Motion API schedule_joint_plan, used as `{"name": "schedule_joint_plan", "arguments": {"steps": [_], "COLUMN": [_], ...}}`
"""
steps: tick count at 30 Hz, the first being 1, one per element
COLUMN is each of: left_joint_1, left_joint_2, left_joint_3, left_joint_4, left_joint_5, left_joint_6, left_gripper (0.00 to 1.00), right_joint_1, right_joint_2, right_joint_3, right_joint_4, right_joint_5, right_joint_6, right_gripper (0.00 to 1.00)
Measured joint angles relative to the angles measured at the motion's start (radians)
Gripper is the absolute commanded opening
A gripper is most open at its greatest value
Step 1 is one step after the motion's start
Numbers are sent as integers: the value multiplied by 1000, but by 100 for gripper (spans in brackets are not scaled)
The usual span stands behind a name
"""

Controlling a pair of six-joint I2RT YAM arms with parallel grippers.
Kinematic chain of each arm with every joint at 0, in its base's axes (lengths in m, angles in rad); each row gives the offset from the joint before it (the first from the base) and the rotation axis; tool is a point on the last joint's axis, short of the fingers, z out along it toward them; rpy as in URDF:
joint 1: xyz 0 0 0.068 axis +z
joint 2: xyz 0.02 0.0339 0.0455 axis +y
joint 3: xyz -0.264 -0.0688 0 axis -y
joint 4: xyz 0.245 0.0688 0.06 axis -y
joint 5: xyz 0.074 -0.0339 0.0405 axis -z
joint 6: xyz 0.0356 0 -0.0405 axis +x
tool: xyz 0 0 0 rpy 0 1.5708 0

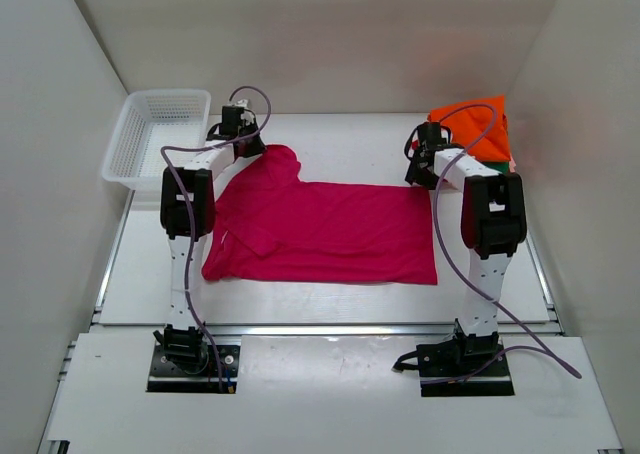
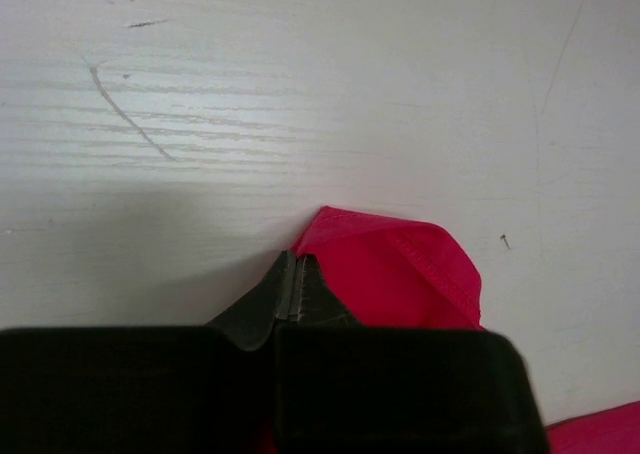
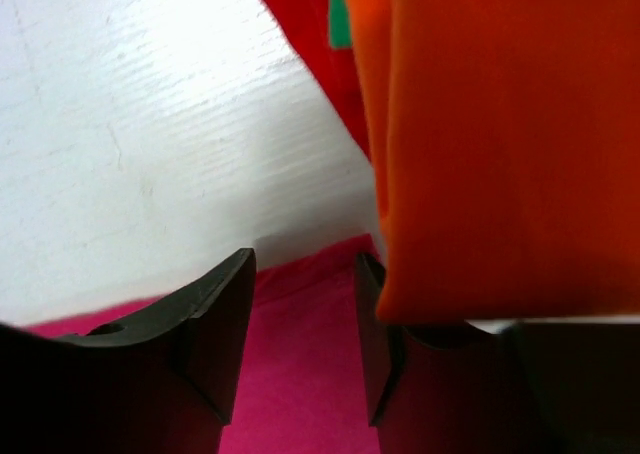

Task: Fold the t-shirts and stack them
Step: Grap the side of the flattened tshirt furthest away from the robot with both arms

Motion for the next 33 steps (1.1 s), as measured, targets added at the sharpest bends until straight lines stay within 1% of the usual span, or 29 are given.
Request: {"name": "schedule_joint_plan", "arguments": {"steps": [2, 4, 11, 20, 29, 33], "left_joint_1": [5, 12, 30, 40, 44, 50], "left_joint_2": [-10, -22, -56, -160, -336, -399], "left_joint_3": [-24, -49, -58, -61, -246, -323], "left_joint_4": [13, 23, 23, 22, 59, 57], "left_joint_5": [5, 12, 30, 71, 101, 109], "left_joint_6": [-3, -3, -5, -6, -11, -14], "left_gripper": [0, 0, 0, 0, 0, 0], "right_joint_1": [0, -1, 2, 8, 17, 22], "right_joint_2": [21, 42, 43, 10, -145, -229], "right_joint_3": [24, 60, 61, 54, -64, -150], "right_joint_4": [-11, -39, -42, -40, -22, -15], "right_joint_5": [15, 34, 38, 33, 23, 10], "right_joint_6": [-3, 3, 6, -9, -13, -12], "right_gripper": [13, 0, 0, 0, 0, 0]}}
